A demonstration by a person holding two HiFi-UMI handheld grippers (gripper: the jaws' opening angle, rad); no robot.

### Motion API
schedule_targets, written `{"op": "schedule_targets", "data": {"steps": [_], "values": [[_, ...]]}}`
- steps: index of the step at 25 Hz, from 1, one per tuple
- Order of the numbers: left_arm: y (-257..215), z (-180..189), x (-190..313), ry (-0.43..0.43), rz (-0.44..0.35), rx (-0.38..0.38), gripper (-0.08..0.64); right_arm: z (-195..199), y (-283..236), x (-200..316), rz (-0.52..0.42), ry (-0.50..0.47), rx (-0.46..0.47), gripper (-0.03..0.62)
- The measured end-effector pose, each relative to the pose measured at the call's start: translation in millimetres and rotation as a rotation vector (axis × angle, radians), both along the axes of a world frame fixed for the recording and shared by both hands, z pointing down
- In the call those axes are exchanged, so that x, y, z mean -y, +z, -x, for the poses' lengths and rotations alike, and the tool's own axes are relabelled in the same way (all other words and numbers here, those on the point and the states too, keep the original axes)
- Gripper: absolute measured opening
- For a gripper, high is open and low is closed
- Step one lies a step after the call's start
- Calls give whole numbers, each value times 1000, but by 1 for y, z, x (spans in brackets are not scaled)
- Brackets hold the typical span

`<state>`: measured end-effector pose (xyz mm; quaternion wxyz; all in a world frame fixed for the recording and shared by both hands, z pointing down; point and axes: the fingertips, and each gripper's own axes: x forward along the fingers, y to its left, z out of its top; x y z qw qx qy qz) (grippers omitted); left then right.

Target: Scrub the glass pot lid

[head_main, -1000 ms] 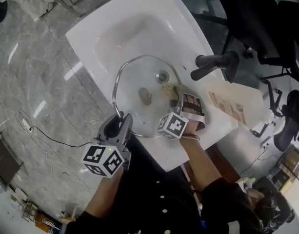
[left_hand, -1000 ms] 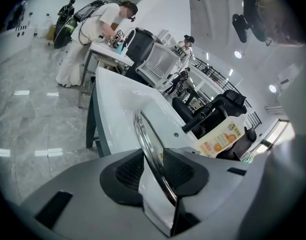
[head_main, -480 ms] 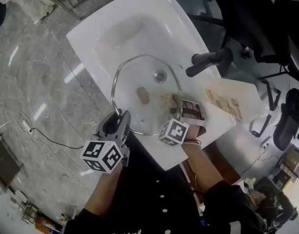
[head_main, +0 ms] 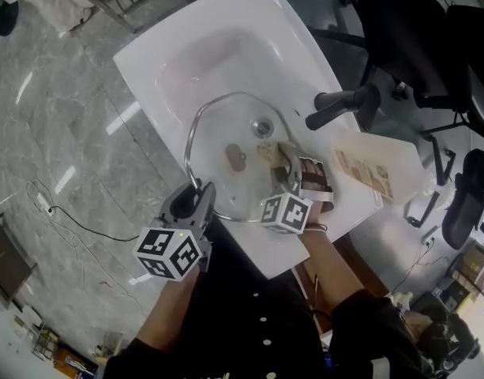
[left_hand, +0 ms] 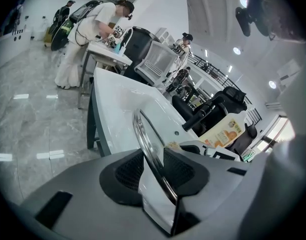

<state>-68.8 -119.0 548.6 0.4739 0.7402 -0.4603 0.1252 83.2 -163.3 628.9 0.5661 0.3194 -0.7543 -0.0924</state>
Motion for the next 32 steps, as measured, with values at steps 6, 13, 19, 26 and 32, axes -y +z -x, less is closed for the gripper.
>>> {"op": "schedule_targets", "data": {"steps": [6,13,19,26,32], "values": [[0,0,1,-5,4,-12,140,38,-3,59,-46,-8,190,147],[0,0,1,-2,5,-17,140,57,7,98,-95,-22,199,147],[0,0,1,28,-9,5,147,62,9,108,-117,-70,163,146],[1,1,2,35,-6,8,153,68,15,82,-89,-200,86,146],[1,1,2,33,-7,15,153,63,15,49,-59,-251,67,144]]}}
